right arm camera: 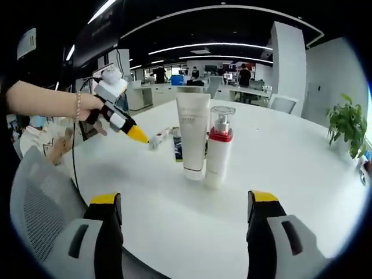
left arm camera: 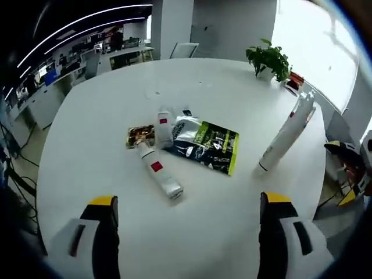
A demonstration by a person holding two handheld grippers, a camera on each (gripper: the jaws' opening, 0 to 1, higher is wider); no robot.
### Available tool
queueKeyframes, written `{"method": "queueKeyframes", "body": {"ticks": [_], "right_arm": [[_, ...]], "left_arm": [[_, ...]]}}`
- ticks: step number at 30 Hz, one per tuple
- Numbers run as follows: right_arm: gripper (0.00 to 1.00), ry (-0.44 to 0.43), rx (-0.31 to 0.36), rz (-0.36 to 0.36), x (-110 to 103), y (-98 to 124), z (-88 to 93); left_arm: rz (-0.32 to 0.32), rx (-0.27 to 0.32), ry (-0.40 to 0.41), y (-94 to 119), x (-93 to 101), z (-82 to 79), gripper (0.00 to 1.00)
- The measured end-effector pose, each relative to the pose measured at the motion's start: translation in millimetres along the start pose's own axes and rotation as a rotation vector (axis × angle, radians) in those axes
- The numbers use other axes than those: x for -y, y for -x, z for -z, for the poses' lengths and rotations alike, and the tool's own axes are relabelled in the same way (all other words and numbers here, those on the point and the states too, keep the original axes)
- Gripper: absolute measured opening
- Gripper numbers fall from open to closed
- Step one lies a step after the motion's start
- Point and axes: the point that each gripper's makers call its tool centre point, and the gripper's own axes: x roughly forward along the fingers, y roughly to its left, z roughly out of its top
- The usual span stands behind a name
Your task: Arrange the skincare products in the storage area until every visible bottle or jar stands upright without overlapping.
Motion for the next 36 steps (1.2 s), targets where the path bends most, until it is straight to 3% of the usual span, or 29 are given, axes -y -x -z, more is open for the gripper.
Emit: {"method": "queueKeyframes", "body": {"ticks": [5, 8, 10, 13, 17, 25, 30, 34, 36], "right_arm": [[0.88, 0.002, -0.017, 0.006, 1, -2, 3.0], [0.87, -0.003, -0.022, 0.014, 2, -1, 3.5], [0.87, -0.006, -0.026, 0.018, 4, -1, 4.7], [0.87, -0.011, -0.028, 0.028, 5, -1, 5.2], [0.87, -0.014, -0.037, 0.035, 7, -1, 7.0], [0.85, -0.024, -0.038, 0.046, 9, -1, 7.6], [0.85, -0.026, -0.040, 0.050, 11, -1, 8.3], [0.85, -0.031, -0.038, 0.054, 11, -1, 8.3], [0.85, -0.031, -0.040, 0.054, 11, -1, 8.7]], "left_arm": [[-0.039, -0.009, 0.044, -14, -8.4, -0.5, 0.84], [-0.053, -0.016, 0.064, -25, -18.1, -4.2, 0.73], [-0.064, -0.036, 0.064, -32, -24.3, -4.2, 0.73], [-0.064, -0.068, 0.060, -26, -21.6, 0.8, 0.70], [-0.068, -0.099, 0.064, -40, -23.4, -0.2, 0.66], [-0.098, -0.135, 0.016, -53, -27.4, 4.1, 0.53], [-0.118, -0.157, -0.025, -63, -40.1, 3.0, 0.45], [-0.114, -0.184, -0.024, -68, -41.3, 10.7, 0.42], [-0.142, -0.179, -0.034, -64, -43.9, 6.8, 0.41]]}}
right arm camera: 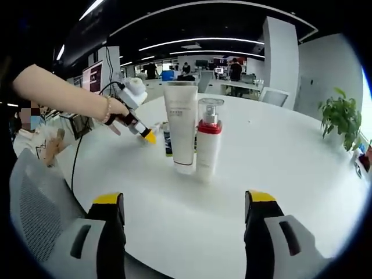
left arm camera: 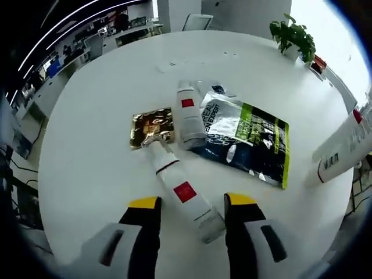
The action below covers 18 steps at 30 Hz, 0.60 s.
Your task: Arrange the skincare products in the storage area until every visible bottle or jar stands upright without overlapping.
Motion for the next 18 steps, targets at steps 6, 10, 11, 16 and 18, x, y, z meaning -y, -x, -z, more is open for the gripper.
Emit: {"method": "queueKeyframes", "body": {"ticks": [6, 10, 11, 16, 18], "right_arm": [[0.84, 0.005, -0.004, -0.007, -1, -1, 1.1], [0.84, 0.003, -0.007, -0.011, -2, -2, 1.8], [0.84, 0.003, -0.007, -0.011, -2, -2, 1.7], [0.84, 0.004, -0.008, -0.019, -4, -2, 1.5], [0.84, 0.005, -0.008, -0.021, -4, -2, 1.5]], "left_arm": [[0.009, 0.003, -0.011, 4, 0.0, 1.0, 0.26], [0.010, -0.001, 0.027, 12, -1.1, 8.7, 0.23], [0.013, 0.003, 0.033, 14, -1.1, 9.3, 0.22], [0.020, 0.023, 0.040, 17, -6.6, 8.9, 0.20], [0.025, 0.033, 0.047, 18, -7.7, 7.6, 0.20]]}}
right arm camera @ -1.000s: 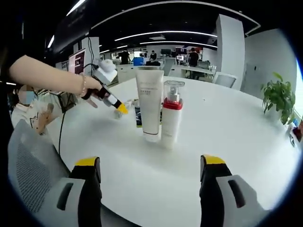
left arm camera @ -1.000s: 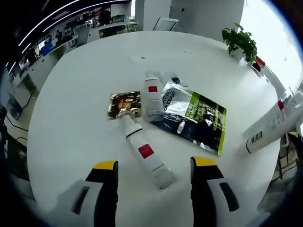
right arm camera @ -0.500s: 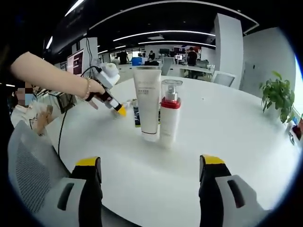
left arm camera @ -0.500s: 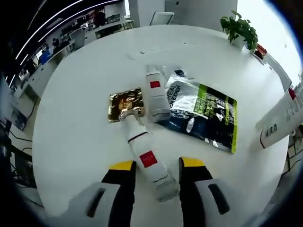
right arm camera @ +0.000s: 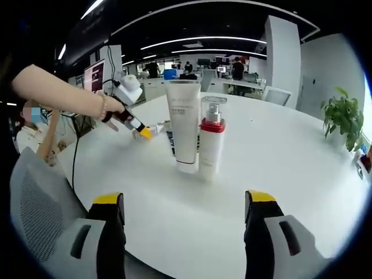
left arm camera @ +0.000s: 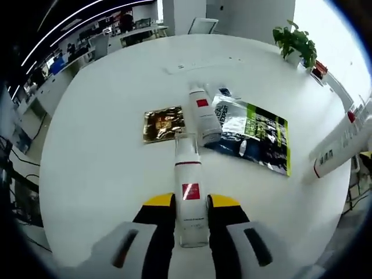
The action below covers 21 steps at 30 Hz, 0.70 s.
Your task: Arrange the skincare products in the storage area until every visible bottle or jar stands upright without overlapping.
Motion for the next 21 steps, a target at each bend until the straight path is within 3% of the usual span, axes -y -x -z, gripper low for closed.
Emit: {"method": "queueKeyframes", "body": {"ticks": [11, 15, 21], "right_arm": [[0.84, 0.025, 0.013, -0.024, -6, 1, -4.5], [0.83, 0.033, 0.019, -0.041, -9, 1, -6.4], [0.82, -0.042, 0.088, -0.065, -11, 4, -26.8]], "left_arm": [[0.035, 0.084, 0.030, 22, 10.3, -7.7, 0.20], [0.051, 0.124, 0.019, 42, 20.0, -0.7, 0.20], [0.074, 0.166, 0.015, 61, 27.4, 1.9, 0.20]]}}
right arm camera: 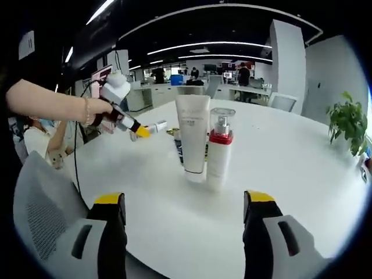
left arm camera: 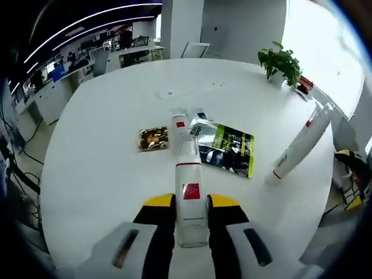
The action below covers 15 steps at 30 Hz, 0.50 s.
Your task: Arrange the skincare products in the storage area until every visible bottle or jar stands upright without overlapping.
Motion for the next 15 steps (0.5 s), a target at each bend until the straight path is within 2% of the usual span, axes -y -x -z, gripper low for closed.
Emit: {"method": "queueKeyframes", "body": {"ticks": [6, 8, 10, 12, 15], "right_arm": [[0.82, -0.043, 0.071, -0.061, -20, -9, -24.7], [0.81, -0.047, 0.076, -0.088, -28, -14, -27.6], [0.80, -0.070, 0.084, -0.119, -37, -18, -30.2], [0.79, -0.083, 0.086, -0.137, -43, -21, -31.3], [0.77, -0.070, 0.074, -0.176, -54, -26, -31.6]], "left_arm": [[0.033, 0.069, 0.006, 26, 14.5, 5.3, 0.20], [0.041, 0.088, 0.020, 32, 17.3, 5.2, 0.20], [0.048, 0.108, 0.024, 48, 25.1, 8.5, 0.20], [0.049, 0.120, 0.023, 54, 27.9, 5.1, 0.20], [0.060, 0.143, 0.041, 61, 32.7, 10.2, 0.20]]}}
